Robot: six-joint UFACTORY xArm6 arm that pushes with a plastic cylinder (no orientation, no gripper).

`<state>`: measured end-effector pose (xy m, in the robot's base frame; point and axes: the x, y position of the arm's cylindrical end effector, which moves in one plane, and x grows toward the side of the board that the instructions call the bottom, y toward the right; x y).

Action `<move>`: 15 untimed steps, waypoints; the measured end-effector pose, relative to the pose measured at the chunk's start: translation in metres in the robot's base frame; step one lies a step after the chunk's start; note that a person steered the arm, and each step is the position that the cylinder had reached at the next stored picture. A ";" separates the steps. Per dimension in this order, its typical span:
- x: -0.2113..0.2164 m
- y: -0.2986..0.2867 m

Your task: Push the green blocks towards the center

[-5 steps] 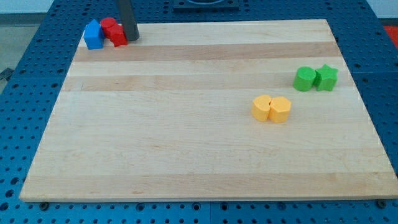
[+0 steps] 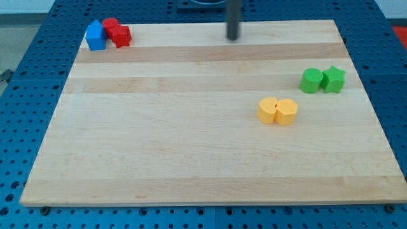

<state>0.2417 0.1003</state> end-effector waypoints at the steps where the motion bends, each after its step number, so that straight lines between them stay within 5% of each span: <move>1: 0.008 0.120; 2: 0.039 0.231; 4: 0.056 0.245; 7: 0.154 0.239; 11: 0.155 0.119; 15: 0.120 0.176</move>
<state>0.3621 0.2768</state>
